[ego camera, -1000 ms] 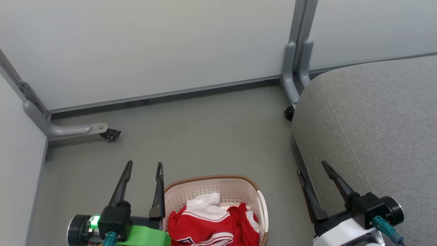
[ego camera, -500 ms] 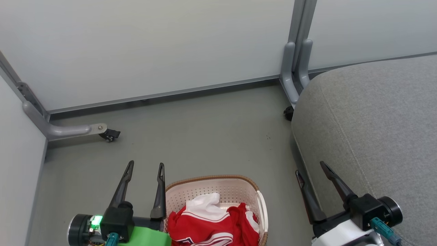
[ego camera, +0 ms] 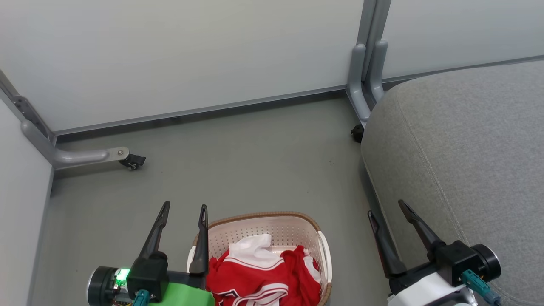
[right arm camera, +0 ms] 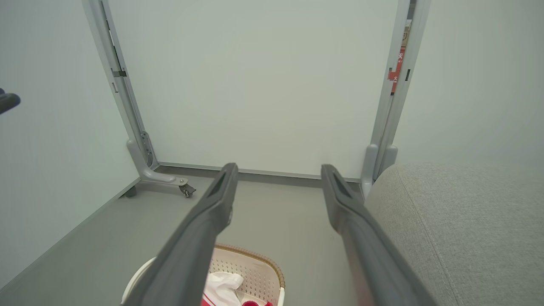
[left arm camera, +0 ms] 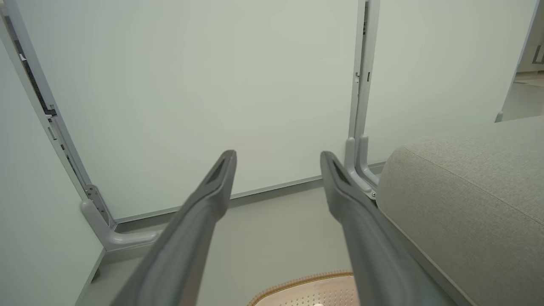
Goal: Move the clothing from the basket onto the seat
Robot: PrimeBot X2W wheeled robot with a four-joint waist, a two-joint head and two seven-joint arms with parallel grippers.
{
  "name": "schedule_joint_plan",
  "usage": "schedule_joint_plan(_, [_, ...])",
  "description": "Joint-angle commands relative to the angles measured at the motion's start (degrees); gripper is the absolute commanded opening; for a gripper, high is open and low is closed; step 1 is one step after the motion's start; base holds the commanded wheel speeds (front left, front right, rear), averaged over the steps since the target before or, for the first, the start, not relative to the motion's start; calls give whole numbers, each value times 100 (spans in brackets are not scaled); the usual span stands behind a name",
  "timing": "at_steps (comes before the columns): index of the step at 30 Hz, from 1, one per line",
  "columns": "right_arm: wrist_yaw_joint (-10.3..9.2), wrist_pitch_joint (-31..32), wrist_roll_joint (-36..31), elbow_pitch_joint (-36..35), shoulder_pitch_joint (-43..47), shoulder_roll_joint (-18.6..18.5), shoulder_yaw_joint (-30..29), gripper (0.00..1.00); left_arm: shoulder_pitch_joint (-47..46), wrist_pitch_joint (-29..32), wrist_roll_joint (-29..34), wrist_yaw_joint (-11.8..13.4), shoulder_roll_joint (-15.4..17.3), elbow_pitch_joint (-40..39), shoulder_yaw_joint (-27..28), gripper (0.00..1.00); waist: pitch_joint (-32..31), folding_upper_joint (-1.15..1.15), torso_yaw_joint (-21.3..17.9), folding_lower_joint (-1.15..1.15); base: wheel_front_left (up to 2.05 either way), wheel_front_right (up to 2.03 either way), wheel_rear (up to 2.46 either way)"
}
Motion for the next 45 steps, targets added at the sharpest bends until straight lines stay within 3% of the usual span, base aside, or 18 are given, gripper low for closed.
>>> schedule_joint_plan(1, [-1,-26,16,-20,-43,-12,-30,100,-2,-22,-54,-24,34,37,-12,100,106,0,-18,0,0,0,0])
schedule_joint_plan(10, [-1,-26,-26,-63,-319,-49,-69,100,-330,-14,-28,-252,33,467,-148,100,830,0,-29,0,0,0,0])
schedule_joint_plan(19, [-1,-26,-42,-155,-755,-95,-211,100,-1041,-14,496,-509,167,1082,-567,100,1696,0,-38,0,0,0,0])
schedule_joint_plan(29, [-1,-21,58,-284,-1345,-170,-220,100,-2322,-14,885,-713,702,1993,-1629,100,2744,0,-153,0,0,0,0])
schedule_joint_plan(37, [-1,-21,13,-471,-1766,-129,-274,100,-3573,-13,1096,-769,999,3186,-2648,100,3658,0,-307,0,0,0,0])
schedule_joint_plan(45, [-1,-21,88,-526,-2117,2,-150,100,-4762,-13,670,-772,1108,4217,-4150,100,4365,0,-582,0,0,0,0])
